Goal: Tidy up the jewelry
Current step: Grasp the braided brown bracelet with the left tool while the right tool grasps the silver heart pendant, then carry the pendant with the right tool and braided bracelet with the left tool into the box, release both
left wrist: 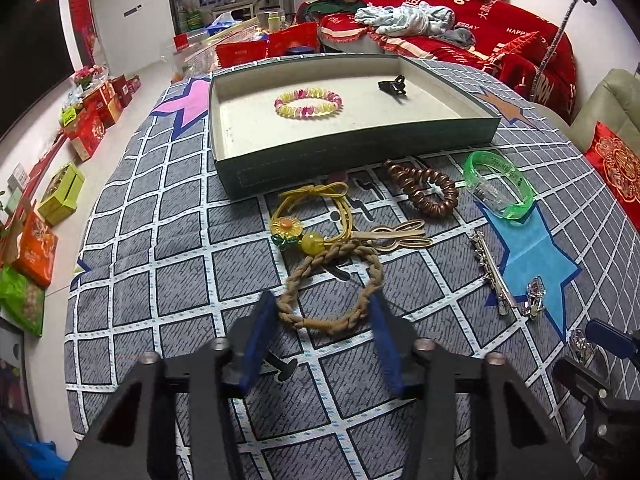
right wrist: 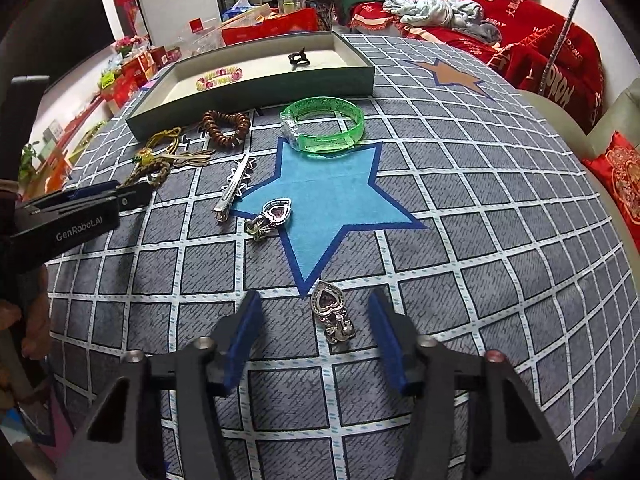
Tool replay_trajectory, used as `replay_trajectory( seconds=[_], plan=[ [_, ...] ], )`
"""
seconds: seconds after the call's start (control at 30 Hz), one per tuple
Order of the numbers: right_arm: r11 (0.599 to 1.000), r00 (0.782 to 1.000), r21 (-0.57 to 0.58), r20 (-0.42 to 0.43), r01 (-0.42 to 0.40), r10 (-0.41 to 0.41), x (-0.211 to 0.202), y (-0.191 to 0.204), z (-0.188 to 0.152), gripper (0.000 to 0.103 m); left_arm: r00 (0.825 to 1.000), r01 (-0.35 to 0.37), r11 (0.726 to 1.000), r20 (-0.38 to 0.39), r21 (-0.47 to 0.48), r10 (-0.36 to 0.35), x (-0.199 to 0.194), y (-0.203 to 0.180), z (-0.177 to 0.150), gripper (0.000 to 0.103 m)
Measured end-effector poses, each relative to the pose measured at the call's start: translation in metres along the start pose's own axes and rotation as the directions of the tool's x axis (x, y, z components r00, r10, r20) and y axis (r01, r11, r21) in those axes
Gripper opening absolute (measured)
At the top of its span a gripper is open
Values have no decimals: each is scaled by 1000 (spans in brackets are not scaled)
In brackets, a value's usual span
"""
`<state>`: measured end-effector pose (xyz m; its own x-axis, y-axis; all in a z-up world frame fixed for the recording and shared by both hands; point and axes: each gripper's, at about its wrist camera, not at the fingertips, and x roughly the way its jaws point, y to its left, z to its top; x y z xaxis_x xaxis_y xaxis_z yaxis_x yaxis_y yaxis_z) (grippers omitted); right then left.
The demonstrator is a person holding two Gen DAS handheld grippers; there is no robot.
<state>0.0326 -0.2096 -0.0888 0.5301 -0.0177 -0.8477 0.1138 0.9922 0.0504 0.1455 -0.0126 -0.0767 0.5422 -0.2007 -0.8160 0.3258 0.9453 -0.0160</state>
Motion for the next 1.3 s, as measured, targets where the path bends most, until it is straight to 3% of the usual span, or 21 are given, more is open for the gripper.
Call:
replay_trajectory(
  seconds=[0.03,0.1,0.17,0.2,0.8,1.3],
  plan=[
    [1000,1000,-4,1,3,-3,0,1,0,46,1000,7,1000,4,3,-7,-1,0,0,42],
    [1000,1000,-6,5,6,-6,0,1,1,34,999,36,999,5,0,-36,-1,0,1,33],
    [1000,1000,-5,6,6,-6,0,0,1,21,998,57,998,5,-11,-57,-2,1,1,30],
    [1000,1000,-1,7,0,0,-1,-1,1,19,998,63,998,6,-15,-63,-2,2,0,27],
    [993,995,75,44,-93,90,-16,-16,10,19,987,153,986,51,-61,-150,-36,12,3,27],
    [986,983,65,116,-150,142,-34,-24,60,19,977,189,979,114,-74,-180,-56,15,37,27]
  ],
)
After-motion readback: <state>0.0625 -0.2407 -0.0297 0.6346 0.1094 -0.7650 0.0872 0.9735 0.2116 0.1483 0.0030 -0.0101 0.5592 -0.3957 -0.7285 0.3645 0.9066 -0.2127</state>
